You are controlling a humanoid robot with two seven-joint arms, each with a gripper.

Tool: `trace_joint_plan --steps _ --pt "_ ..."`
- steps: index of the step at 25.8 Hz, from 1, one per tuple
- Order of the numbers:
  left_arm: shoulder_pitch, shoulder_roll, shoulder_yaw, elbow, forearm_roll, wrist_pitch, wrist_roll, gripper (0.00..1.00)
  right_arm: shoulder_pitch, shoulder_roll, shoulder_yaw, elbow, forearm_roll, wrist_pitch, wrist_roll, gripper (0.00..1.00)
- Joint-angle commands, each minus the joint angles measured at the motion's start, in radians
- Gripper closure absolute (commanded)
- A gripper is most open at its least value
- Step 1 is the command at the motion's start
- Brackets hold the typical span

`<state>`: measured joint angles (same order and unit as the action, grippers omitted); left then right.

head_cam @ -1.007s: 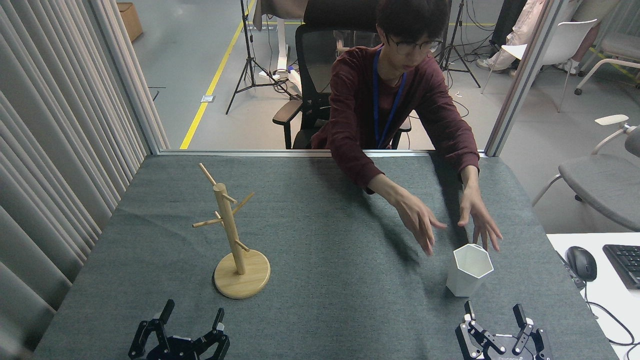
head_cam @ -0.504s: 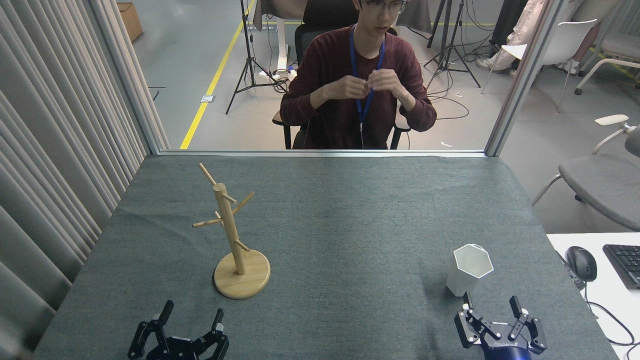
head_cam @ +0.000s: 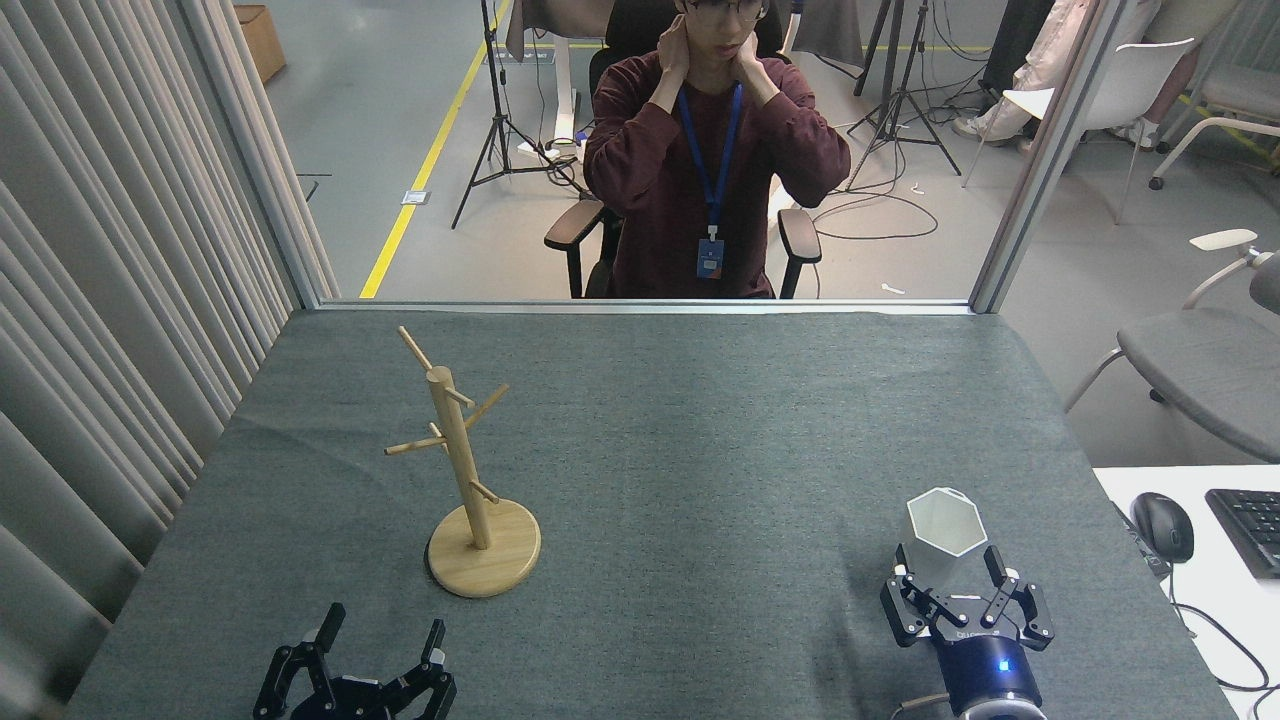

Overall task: Hang cup on storage rack
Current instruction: 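Close the right gripper around the white hexagonal cup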

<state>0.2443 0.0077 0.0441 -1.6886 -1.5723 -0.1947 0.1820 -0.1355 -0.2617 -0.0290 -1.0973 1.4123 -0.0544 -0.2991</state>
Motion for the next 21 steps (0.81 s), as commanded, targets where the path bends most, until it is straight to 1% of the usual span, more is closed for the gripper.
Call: trace_joint_plan --steps 1,9,14,21 --pt "0.001 0.0 0.0 0.0 0.0 0.0 0.002 0.0 -0.032 -0.001 0.001 0.045 0.0 -0.005 -0.006 0.02" --pt "0.003 0.002 0.0 -0.002 0.0 0.0 0.005 0.0 -0.064 -0.002 0.001 0.091 0.0 -0.007 -0.017 0.02" --pt "0.003 0.005 0.0 -0.005 0.0 0.0 0.007 0.0 -0.104 -0.002 0.011 0.148 0.0 -0.007 -0.029 0.02" --pt "0.004 0.011 0.008 -0.006 0.0 0.0 0.008 0.0 -0.105 -0.008 0.011 0.151 -0.001 -0.008 -0.041 0.02"
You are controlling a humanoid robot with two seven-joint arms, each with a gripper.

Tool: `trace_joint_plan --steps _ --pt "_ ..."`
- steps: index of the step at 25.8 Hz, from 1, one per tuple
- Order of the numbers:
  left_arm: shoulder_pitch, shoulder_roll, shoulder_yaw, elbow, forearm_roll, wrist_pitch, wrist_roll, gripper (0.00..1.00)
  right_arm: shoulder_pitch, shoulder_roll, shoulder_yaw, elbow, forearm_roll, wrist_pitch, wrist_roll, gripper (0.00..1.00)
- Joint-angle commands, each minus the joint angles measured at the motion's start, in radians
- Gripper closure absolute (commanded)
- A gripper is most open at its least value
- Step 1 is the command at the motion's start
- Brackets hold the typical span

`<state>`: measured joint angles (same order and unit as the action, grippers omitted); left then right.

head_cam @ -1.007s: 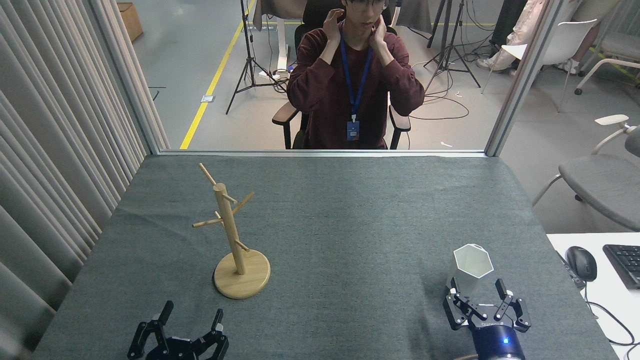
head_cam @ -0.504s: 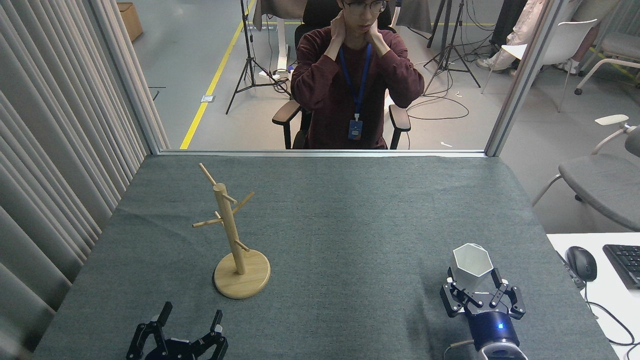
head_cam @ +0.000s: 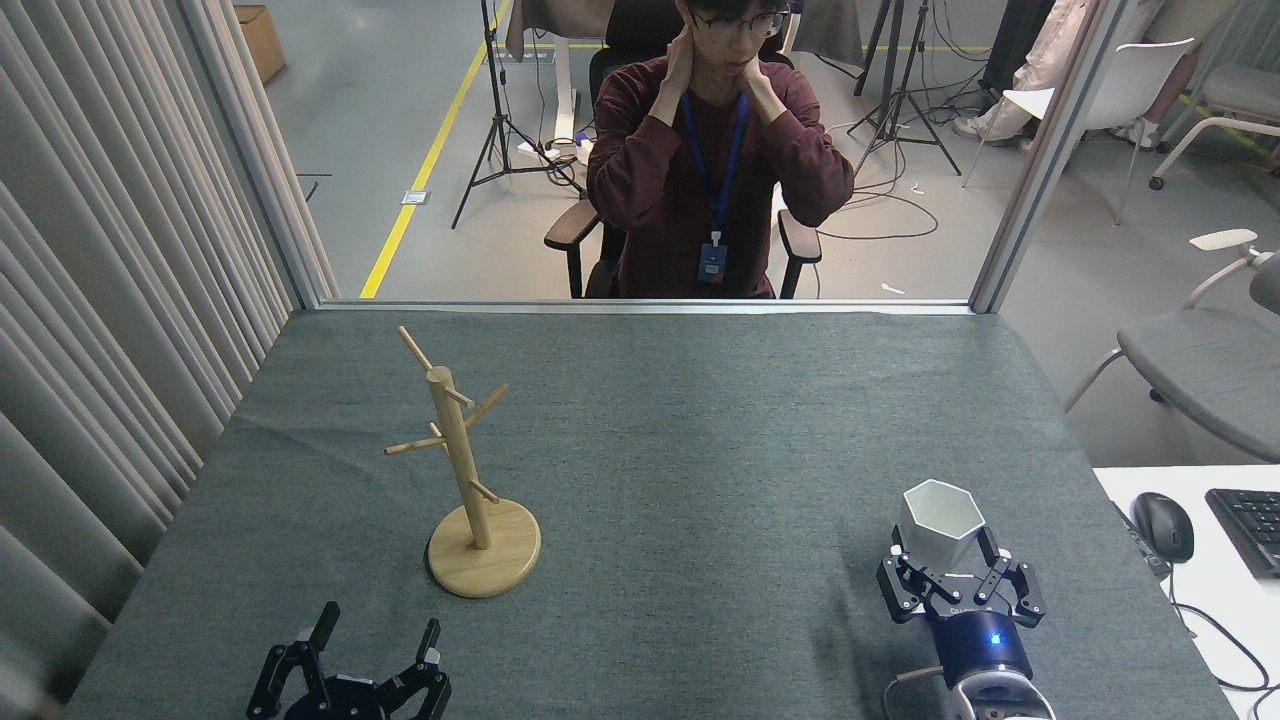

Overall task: Hang cup on storage rack
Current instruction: 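Close the right gripper around the white hexagonal cup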

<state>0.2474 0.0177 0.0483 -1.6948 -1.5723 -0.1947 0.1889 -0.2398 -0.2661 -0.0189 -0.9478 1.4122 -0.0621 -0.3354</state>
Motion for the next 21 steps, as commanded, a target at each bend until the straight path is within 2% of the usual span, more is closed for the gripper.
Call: trace_joint_plan --steps 1,9,21 --pt "0.003 0.001 0.004 0.0 0.0 0.0 0.001 0.0 -0.001 -0.007 0.001 0.003 -0.003 -0.001 -0.005 0.02" --pt "0.004 0.001 0.004 -0.006 0.0 0.0 0.001 0.0 -0.004 -0.013 -0.001 0.026 -0.006 -0.002 -0.008 0.02" --pt "0.006 0.013 0.012 -0.013 0.0 -0.003 0.001 0.0 -0.087 -0.002 0.01 0.138 -0.001 -0.001 -0.03 0.02"
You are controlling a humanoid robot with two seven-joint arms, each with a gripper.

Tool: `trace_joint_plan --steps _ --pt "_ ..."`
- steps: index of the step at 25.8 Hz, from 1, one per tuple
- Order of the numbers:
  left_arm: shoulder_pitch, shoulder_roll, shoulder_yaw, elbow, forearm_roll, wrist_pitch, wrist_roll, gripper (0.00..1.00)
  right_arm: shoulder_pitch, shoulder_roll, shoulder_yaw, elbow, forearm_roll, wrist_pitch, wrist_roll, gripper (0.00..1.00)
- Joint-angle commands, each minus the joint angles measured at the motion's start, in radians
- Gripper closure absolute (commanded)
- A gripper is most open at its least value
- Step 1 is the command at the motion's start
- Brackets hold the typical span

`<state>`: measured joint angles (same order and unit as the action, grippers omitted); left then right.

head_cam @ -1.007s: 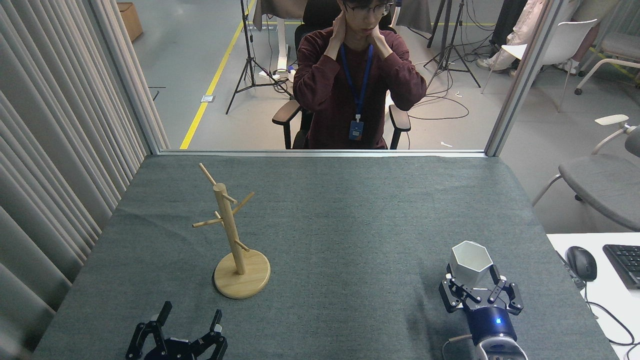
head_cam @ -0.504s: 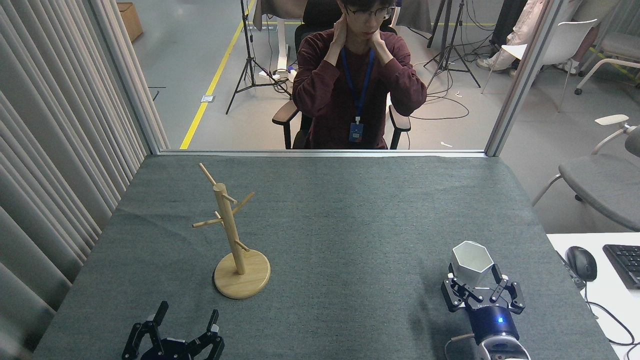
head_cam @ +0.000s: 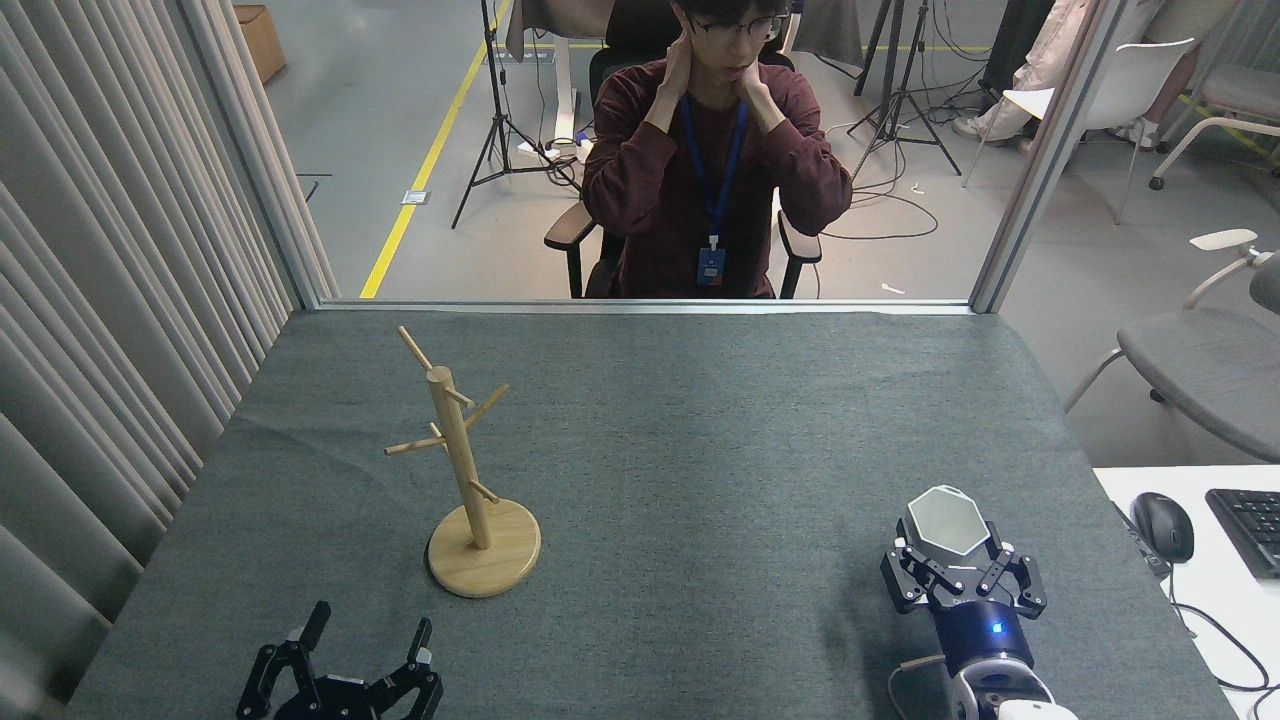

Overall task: Hang cup on storage rack
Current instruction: 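Close the right gripper around the white hexagonal cup, then carry the cup with the right gripper toward the left gripper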

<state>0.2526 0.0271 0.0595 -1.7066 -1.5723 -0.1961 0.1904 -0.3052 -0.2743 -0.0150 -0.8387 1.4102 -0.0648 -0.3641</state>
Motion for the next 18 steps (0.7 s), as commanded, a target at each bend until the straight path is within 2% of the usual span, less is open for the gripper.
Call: trace_joint_plan --steps 1,2,4,6,11,15,18 --pt "0.001 0.004 0.002 -0.001 0.0 0.0 0.0 0.0 -0.026 0.006 0.01 0.038 0.001 0.003 -0.001 0.02" --pt "0.001 0.004 0.0 -0.001 0.0 0.0 0.0 0.0 -0.026 0.007 0.013 0.043 0.001 0.008 -0.003 0.04" --pt "0.001 0.004 0.0 -0.001 0.0 0.0 0.0 0.0 -0.025 0.007 0.017 0.041 0.001 0.01 -0.016 0.25" --pt "-0.001 0.002 0.0 -0.001 0.0 0.0 0.001 0.0 -0.021 0.007 0.017 0.041 0.001 0.011 -0.035 0.33" --pt "-0.009 0.004 -0.001 0.002 0.0 -0.008 0.04 0.0 -0.002 0.015 0.012 -0.014 -0.004 0.014 -0.065 0.34" --pt "-0.019 0.002 -0.035 0.01 -0.005 -0.023 0.053 0.0 0.052 0.03 0.009 -0.191 -0.005 0.028 -0.064 0.33" --pt "-0.049 0.005 -0.121 0.027 -0.012 -0.033 0.047 0.0 0.077 0.092 0.018 -0.312 -0.002 0.036 -0.061 0.33"
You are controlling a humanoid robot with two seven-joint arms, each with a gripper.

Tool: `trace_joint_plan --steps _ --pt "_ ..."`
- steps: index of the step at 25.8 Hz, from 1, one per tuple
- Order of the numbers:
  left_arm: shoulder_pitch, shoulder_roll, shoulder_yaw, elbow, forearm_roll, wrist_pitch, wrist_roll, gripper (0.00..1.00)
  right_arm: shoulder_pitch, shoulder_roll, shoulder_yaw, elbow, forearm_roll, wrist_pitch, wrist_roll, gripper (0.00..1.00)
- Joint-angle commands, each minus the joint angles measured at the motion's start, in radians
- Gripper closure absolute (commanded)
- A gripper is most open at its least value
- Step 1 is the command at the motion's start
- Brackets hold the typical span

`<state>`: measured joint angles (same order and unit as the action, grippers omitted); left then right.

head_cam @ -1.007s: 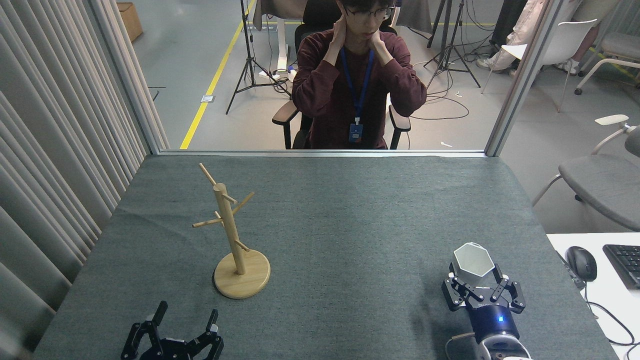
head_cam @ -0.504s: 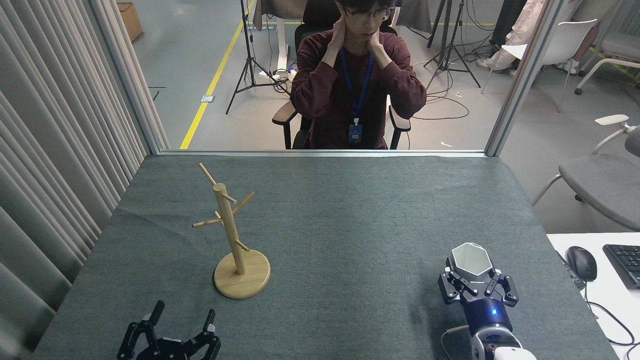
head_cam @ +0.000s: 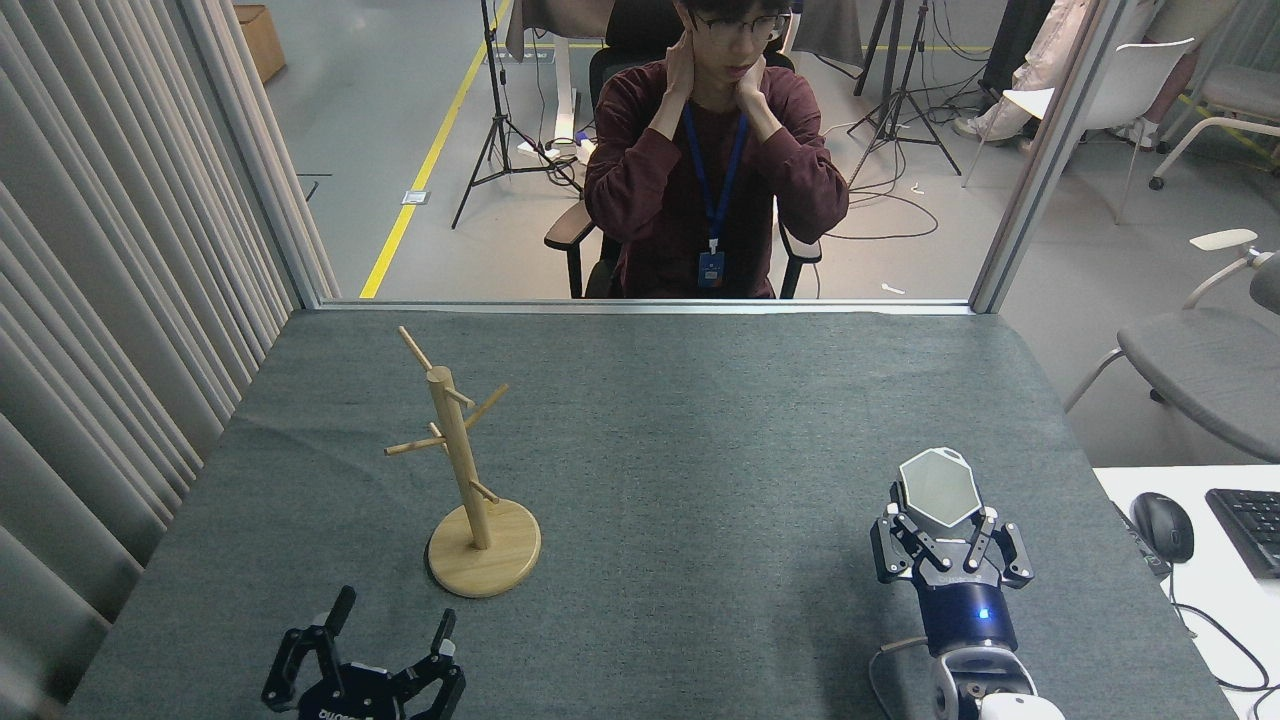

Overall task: Hang cup on storage rack
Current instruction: 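Carry the cup with the right gripper toward the left gripper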

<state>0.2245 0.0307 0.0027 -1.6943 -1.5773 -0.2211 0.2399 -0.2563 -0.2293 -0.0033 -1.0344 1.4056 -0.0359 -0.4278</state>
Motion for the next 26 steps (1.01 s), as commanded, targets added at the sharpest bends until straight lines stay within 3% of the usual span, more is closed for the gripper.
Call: trace_joint_plan --steps 1,6,12,16,26 --pt "-0.022 0.0 -0.092 0.022 -0.02 -0.008 -0.002 0.0 0.048 0.073 0.014 -0.159 0.006 0.007 0.003 0.33" --pt "-0.04 -0.011 -0.198 0.053 -0.072 -0.009 -0.004 0.0 0.149 0.166 0.155 -0.335 0.049 0.01 0.003 0.32" --pt "-0.042 -0.035 -0.326 0.1 -0.17 0.006 -0.004 0.0 0.224 0.301 0.252 -0.38 0.213 0.017 0.003 0.32" --pt "-0.05 -0.083 -0.328 0.125 -0.201 0.006 -0.005 0.0 0.246 0.311 0.338 -0.397 0.237 0.062 0.003 0.32" --pt "-0.062 -0.083 -0.326 0.139 -0.202 0.008 -0.005 0.0 0.358 0.306 0.424 -0.481 0.257 0.067 0.003 0.3"
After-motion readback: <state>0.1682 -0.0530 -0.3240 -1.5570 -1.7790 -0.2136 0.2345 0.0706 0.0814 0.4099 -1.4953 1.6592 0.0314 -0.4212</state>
